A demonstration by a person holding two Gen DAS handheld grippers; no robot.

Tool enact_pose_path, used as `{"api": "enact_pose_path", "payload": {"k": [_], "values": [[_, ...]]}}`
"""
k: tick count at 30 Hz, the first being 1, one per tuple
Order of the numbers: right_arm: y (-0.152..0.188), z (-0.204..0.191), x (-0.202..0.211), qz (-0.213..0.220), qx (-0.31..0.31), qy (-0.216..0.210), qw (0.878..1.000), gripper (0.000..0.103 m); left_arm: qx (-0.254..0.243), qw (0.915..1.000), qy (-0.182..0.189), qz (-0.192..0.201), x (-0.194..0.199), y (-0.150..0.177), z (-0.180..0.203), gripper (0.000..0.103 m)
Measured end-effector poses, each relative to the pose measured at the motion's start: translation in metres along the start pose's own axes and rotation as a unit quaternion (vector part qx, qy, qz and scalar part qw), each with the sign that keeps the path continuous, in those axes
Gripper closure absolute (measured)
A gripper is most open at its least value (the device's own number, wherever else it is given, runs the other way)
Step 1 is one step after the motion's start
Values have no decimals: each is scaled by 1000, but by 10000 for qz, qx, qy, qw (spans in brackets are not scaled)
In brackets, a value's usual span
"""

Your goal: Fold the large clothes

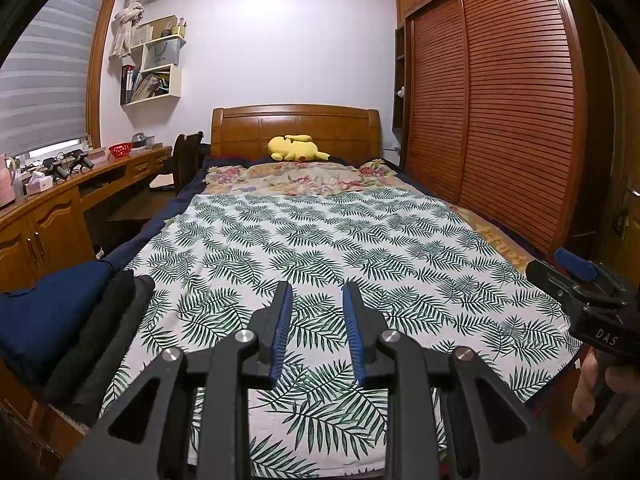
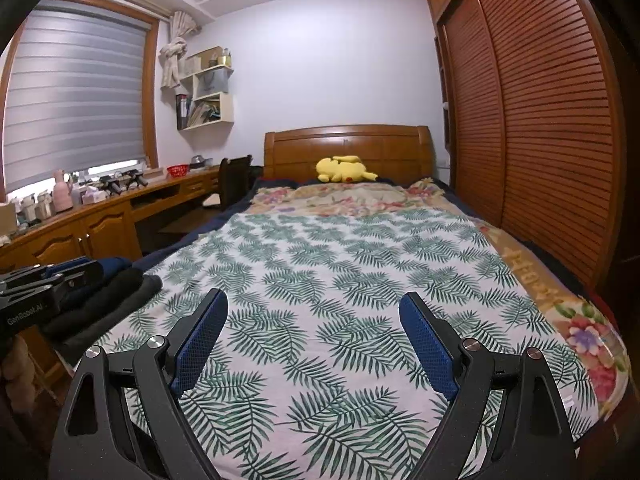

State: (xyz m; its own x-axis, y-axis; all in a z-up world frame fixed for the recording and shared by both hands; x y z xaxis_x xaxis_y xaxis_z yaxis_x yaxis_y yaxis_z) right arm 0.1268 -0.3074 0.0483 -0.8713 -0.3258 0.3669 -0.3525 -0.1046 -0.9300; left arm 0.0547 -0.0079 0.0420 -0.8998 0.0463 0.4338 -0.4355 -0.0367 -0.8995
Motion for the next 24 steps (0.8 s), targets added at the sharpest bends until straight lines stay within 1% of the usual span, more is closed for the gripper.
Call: {"api": "enact_pose_path", "payload": {"k": [10,24], "values": [[0,-11,3,-2,2,-57,10000,14,1,10000,-6,-4,0,0,0,78],[0,-8,4,-15,-14,-72,10000,13,19,10000,-8,-38,2,2,2,77]]}}
Point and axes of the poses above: each gripper's, at about its wrist camera, not at the fingertips, and x roughly against the way its jaws point, z to its right, y to its underside, the point moved 4 cm from there along -x, roughly the way its jaws point, and after that the axes turned 2 degrees about -z, right-handed, at the moved point
